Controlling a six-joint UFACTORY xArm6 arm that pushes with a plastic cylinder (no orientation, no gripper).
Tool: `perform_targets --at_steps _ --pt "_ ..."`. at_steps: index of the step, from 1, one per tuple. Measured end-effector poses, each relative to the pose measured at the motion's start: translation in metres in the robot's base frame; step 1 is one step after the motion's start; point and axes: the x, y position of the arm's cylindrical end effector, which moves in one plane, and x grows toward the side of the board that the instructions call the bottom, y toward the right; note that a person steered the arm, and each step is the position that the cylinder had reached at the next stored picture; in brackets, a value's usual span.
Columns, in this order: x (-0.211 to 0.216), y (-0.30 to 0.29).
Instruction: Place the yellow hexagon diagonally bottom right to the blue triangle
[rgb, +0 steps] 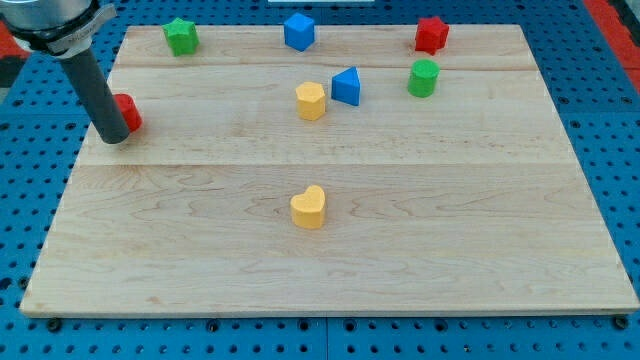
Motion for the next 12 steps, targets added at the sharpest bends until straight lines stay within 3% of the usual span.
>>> perform_targets --at_steps 1,2,3,7,8,9,12 --pt "0.001 0.011" --pt "0.001 0.069" --pt "0.001 0.091" --pt "0.003 0.116" --pt "-0.021 0.133" --pt "-0.073 0.135" --pt "-0.03 0.369"
